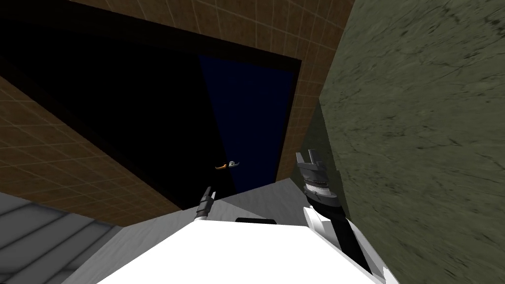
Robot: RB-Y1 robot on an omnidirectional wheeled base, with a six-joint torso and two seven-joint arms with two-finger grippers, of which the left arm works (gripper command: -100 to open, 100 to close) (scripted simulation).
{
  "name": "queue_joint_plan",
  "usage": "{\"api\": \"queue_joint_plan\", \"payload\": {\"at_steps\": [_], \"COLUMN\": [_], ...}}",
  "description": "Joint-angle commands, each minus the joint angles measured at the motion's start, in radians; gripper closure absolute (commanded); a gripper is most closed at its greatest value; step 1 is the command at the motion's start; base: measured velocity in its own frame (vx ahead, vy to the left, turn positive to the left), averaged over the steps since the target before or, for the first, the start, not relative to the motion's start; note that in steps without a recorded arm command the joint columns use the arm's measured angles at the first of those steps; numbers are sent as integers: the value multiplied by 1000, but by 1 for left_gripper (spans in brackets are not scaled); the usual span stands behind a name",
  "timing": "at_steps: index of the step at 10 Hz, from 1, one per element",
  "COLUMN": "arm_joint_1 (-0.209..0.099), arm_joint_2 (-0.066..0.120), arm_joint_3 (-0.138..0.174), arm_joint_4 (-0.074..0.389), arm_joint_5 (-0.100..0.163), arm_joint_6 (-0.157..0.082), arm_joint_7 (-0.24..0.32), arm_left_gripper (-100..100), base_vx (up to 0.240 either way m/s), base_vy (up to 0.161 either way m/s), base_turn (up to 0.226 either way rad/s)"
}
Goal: Pull the door open
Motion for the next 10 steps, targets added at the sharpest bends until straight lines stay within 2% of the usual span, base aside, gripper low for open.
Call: {"api": "queue_joint_plan", "payload": {"at_steps": [1,5,10], "arm_joint_1": [0,-4,-7], "arm_joint_2": [11,25,37], "arm_joint_3": [-1,-8,-15], "arm_joint_4": [28,108,182], "arm_joint_5": [13,45,74], "arm_joint_6": [-11,-45,-77], "arm_joint_7": [2,-4,-9], "arm_left_gripper": [-100,-100,-100], "base_vx": [127,141,129], "base_vy": [53,47,52], "base_turn": [-45,-57,-42]}}
